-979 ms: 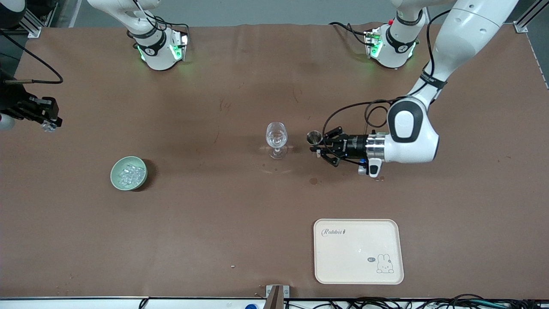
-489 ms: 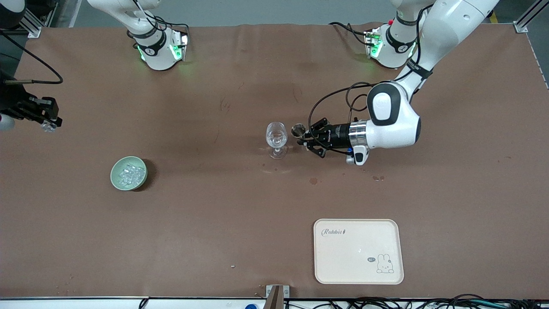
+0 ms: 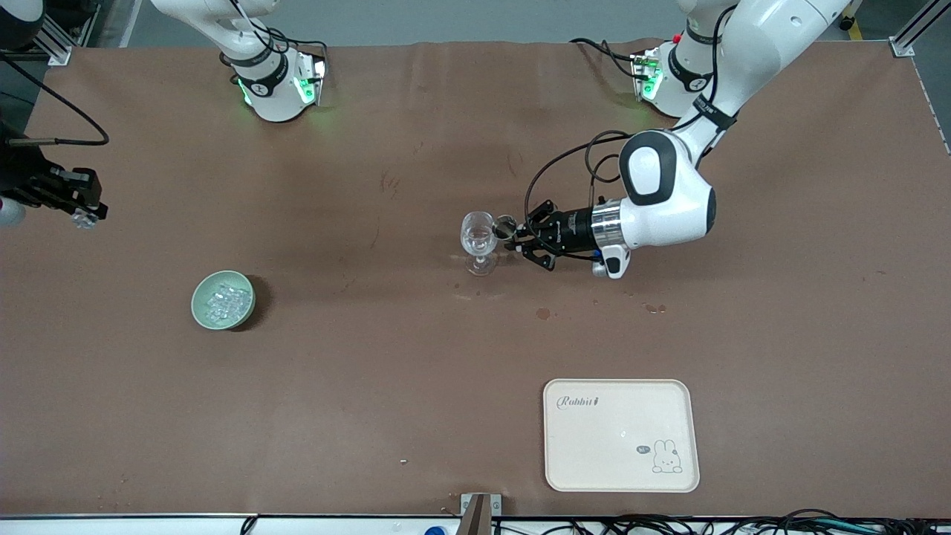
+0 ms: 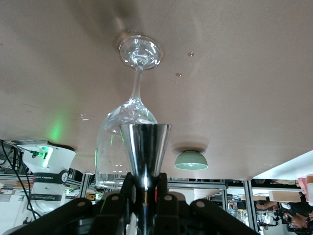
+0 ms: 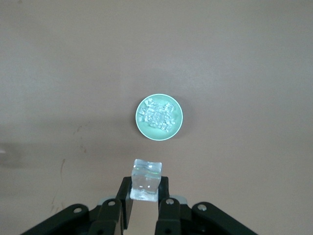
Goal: Pour wine and add ice with both arms
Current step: 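Tilt the jigger over the wine glass with the left gripper to pour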
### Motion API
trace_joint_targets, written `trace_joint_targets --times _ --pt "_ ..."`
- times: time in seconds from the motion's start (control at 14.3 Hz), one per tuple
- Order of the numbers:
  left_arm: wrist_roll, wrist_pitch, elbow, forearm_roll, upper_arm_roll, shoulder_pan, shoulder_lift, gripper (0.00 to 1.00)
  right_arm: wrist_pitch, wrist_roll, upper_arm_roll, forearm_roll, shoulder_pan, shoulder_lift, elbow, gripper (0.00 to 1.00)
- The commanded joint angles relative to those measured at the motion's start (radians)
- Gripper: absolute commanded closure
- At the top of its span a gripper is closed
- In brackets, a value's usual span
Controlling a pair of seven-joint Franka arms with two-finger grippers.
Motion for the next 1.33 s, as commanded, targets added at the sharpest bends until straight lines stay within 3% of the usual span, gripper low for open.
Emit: trace_joint_targets --times 0.0,1.26 --pt "-0.070 0.050 -0.037 -0.025 -0.004 -0.024 -0.061 0.97 -0.009 0.004 -0.001 0.009 -0.002 0.008 0.018 0.93" --pt "-0.174 0.169 -0.111 -0.012 -0.001 -0.096 -0.157 0.98 -0.002 0.016 -0.001 0.010 0.012 0.022 0.021 0.93"
